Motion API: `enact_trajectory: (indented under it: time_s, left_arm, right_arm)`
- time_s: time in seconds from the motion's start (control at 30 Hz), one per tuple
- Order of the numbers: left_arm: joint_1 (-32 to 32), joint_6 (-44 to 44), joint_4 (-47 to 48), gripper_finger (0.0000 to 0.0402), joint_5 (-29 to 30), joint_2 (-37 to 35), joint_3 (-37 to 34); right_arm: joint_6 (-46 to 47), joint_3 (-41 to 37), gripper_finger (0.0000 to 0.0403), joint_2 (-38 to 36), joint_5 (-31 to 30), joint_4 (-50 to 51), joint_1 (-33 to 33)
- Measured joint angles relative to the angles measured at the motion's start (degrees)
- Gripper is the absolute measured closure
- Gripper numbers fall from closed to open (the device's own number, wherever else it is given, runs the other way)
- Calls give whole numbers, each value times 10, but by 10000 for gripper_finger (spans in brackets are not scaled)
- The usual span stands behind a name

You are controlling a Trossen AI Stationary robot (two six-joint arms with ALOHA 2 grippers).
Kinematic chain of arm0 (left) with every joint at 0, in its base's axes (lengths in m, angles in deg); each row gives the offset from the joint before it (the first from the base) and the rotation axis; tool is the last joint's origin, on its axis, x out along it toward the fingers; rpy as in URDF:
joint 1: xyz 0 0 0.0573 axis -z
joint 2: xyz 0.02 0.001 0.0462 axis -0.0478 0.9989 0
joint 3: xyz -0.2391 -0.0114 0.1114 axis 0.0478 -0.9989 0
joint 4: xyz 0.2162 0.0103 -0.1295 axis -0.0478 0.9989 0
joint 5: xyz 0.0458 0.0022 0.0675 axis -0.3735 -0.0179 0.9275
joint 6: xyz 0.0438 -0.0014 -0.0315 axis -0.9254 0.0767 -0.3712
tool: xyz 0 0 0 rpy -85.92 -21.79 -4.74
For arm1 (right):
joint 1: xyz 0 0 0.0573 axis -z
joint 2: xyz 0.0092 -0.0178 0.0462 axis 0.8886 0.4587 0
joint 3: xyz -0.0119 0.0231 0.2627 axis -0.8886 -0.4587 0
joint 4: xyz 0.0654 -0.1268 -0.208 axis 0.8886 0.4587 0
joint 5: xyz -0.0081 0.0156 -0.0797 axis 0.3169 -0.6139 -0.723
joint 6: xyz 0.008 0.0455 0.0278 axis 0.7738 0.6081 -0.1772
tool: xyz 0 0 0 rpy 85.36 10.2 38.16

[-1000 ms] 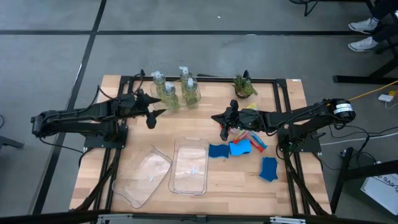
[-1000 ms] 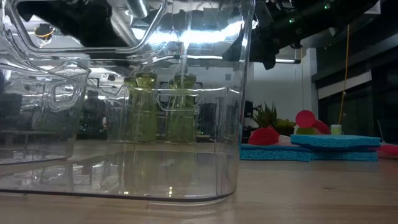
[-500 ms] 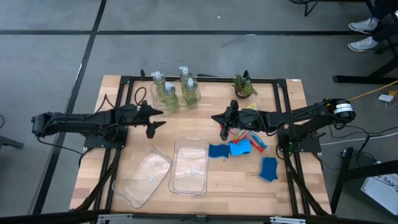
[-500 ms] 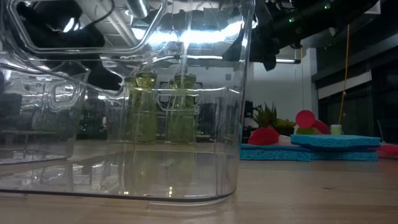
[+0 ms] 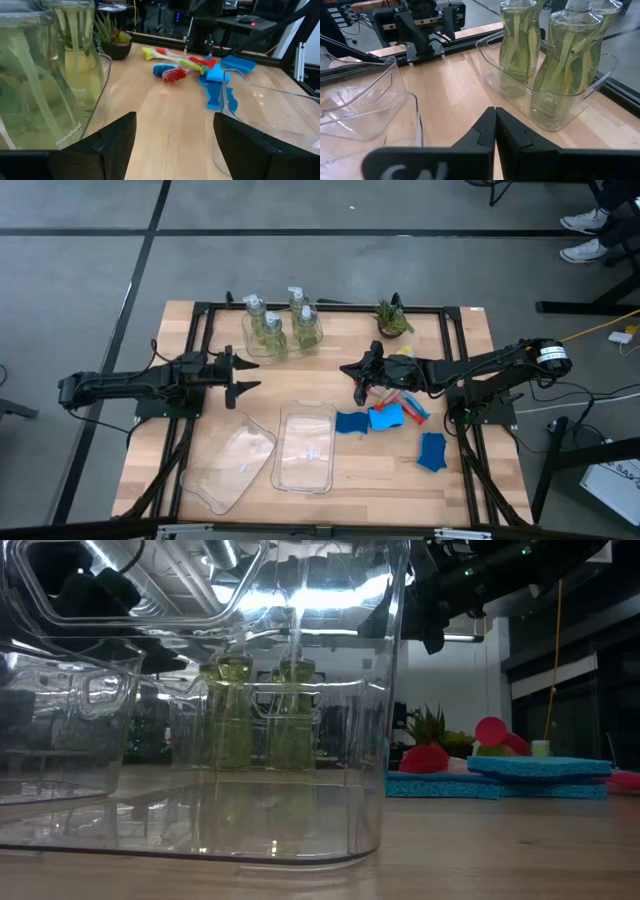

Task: Pick & Place Kitchen Sink Supplies
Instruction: Put the orange dish brush into the right transparent bin

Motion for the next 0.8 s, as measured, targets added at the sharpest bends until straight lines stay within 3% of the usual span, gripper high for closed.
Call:
enact_trajectory:
  time_s: [0.27,0.8]
  left_arm:
    - [3,0,22,141,4,-36,0]
    - [79,-56,-14,141,54,-36,0]
  right_arm:
    - [-1,0,392,0,0,0,0]
    - [1,0,392,0,0,-35,0]
